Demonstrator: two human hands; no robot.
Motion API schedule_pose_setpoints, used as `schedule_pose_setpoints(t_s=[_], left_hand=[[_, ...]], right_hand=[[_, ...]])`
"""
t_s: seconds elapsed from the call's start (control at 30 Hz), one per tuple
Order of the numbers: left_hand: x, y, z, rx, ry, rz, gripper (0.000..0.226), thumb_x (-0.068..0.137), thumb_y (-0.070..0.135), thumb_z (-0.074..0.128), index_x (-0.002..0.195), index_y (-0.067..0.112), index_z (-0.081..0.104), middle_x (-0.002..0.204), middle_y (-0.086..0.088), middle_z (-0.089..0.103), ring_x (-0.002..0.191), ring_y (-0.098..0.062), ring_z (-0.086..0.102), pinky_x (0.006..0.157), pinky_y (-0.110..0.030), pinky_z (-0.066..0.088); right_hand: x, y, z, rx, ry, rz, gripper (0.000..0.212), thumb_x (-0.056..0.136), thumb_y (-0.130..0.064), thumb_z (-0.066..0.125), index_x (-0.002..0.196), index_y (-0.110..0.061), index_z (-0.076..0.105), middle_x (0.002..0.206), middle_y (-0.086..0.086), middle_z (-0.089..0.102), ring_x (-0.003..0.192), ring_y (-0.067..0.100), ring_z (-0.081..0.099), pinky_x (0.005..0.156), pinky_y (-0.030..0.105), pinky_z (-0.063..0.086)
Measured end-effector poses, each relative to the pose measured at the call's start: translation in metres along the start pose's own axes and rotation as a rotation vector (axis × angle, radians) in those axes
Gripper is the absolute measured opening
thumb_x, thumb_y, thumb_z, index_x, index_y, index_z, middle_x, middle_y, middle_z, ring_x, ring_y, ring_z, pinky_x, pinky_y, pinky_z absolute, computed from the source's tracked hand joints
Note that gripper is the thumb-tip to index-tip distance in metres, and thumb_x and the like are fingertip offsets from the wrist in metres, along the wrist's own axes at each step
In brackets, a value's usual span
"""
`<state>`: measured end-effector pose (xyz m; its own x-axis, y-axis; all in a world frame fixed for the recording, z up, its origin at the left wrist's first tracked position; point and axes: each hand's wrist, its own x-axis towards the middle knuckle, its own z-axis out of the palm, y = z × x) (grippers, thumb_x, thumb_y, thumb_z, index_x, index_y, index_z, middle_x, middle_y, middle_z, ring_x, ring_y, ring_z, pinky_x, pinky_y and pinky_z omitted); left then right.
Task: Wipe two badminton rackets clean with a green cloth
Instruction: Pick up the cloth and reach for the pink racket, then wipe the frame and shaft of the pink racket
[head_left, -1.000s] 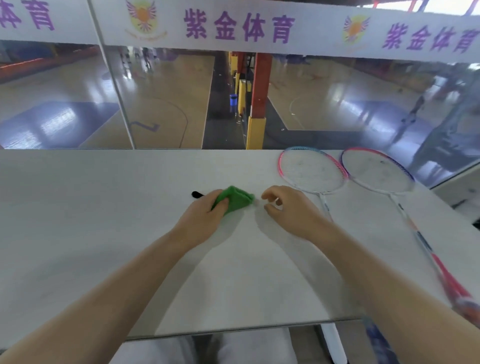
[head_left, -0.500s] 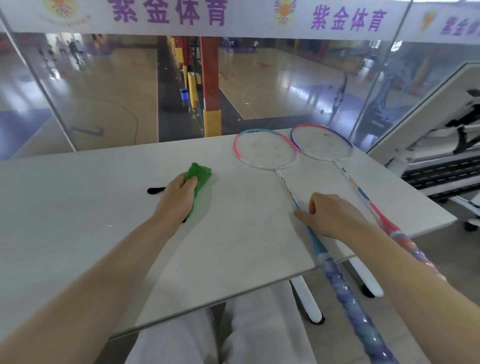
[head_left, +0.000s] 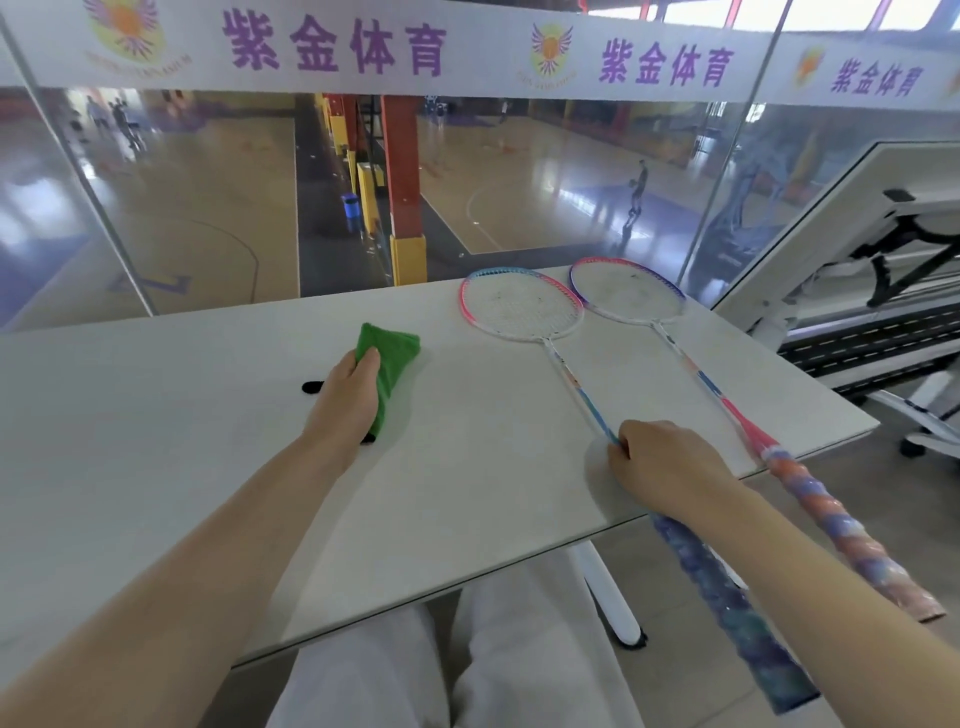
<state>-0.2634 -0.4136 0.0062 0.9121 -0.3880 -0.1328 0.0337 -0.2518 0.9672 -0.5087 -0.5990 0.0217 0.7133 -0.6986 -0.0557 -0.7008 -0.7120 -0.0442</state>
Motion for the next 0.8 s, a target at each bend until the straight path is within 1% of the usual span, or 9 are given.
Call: schedule_pose_setpoints(t_s=[0.17,0.33,0.43,0.47,0.57,0.6,0.7,0.73,0.8], left_hand=[[-0.003,0.002,-0.007,-0.093,0.043,-0.072,0.033,0.084,0.062,0.036,0.094,0.040,0.060,0.104,-0.004,0.066,0.095,-0.027,0.063,0.082,-0.043,0.050],[-0.004,0.009,-0.012,-0.342,0.074,-0.133,0.024,0.100,0.043,0.040,0.091,0.031,0.059,0.101,-0.005,0.062,0.090,-0.024,0.057,0.078,-0.037,0.045],[-0.002,0.010,-0.023,-0.468,0.123,-0.183,0.021,0.101,0.040,0.043,0.092,0.028,0.058,0.105,-0.004,0.065,0.093,-0.025,0.061,0.089,-0.041,0.050],[-0.001,0.009,-0.028,-0.514,0.134,-0.206,0.021,0.101,0.039,0.044,0.092,0.027,0.058,0.103,-0.003,0.065,0.091,-0.024,0.063,0.089,-0.041,0.051],[-0.006,0.008,-0.045,-0.662,0.163,-0.230,0.022,0.103,0.038,0.043,0.088,0.026,0.055,0.091,0.001,0.064,0.081,-0.018,0.062,0.076,-0.033,0.048],[-0.007,0.007,-0.051,-0.699,0.180,-0.232,0.022,0.103,0.038,0.043,0.089,0.026,0.054,0.091,0.002,0.064,0.082,-0.018,0.062,0.076,-0.033,0.047],[-0.012,0.005,-0.078,-0.802,0.241,-0.244,0.021,0.102,0.040,0.042,0.101,0.023,0.056,0.097,-0.001,0.065,0.088,-0.023,0.064,0.090,-0.043,0.047],[-0.012,0.005,-0.087,-0.831,0.264,-0.248,0.021,0.103,0.039,0.042,0.107,0.022,0.054,0.098,-0.002,0.064,0.090,-0.024,0.064,0.092,-0.047,0.048],[-0.015,0.004,-0.106,-0.891,0.312,-0.225,0.023,0.104,0.035,0.041,0.116,0.020,0.052,0.096,-0.002,0.062,0.087,-0.022,0.062,0.087,-0.049,0.049]], right_hand=[[-0.005,-0.001,0.001,0.145,-0.008,-0.005,0.029,0.102,-0.033,0.036,0.088,-0.012,0.050,0.084,0.005,0.058,0.074,0.024,0.055,0.062,0.032,0.041],[-0.015,-0.010,-0.001,0.255,-0.007,-0.078,0.031,0.102,-0.034,0.037,0.077,-0.018,0.045,0.077,0.002,0.057,0.063,0.017,0.050,0.056,0.029,0.039],[-0.020,-0.021,-0.004,0.340,-0.003,-0.128,0.031,0.101,-0.036,0.040,0.079,-0.016,0.048,0.073,0.001,0.058,0.061,0.018,0.049,0.057,0.032,0.041],[-0.021,-0.027,-0.005,0.362,-0.006,-0.145,0.030,0.101,-0.037,0.040,0.080,-0.016,0.049,0.073,0.001,0.058,0.060,0.017,0.048,0.057,0.032,0.042],[-0.021,-0.045,-0.005,0.454,-0.056,-0.203,0.029,0.100,-0.038,0.041,0.082,-0.017,0.050,0.072,0.001,0.059,0.055,0.017,0.046,0.055,0.031,0.042],[-0.019,-0.052,-0.004,0.486,-0.079,-0.223,0.028,0.100,-0.038,0.041,0.084,-0.017,0.051,0.072,0.002,0.061,0.055,0.017,0.047,0.055,0.031,0.043],[-0.015,-0.077,-0.004,0.560,-0.140,-0.276,0.027,0.100,-0.038,0.043,0.085,-0.018,0.052,0.072,0.004,0.063,0.054,0.017,0.048,0.053,0.031,0.045],[-0.013,-0.086,-0.003,0.581,-0.156,-0.294,0.027,0.100,-0.038,0.043,0.084,-0.019,0.052,0.071,0.003,0.063,0.053,0.017,0.049,0.053,0.031,0.044],[-0.009,-0.103,-0.002,0.607,-0.190,-0.328,0.026,0.099,-0.039,0.044,0.082,-0.020,0.052,0.069,0.001,0.062,0.051,0.016,0.048,0.052,0.030,0.043]])
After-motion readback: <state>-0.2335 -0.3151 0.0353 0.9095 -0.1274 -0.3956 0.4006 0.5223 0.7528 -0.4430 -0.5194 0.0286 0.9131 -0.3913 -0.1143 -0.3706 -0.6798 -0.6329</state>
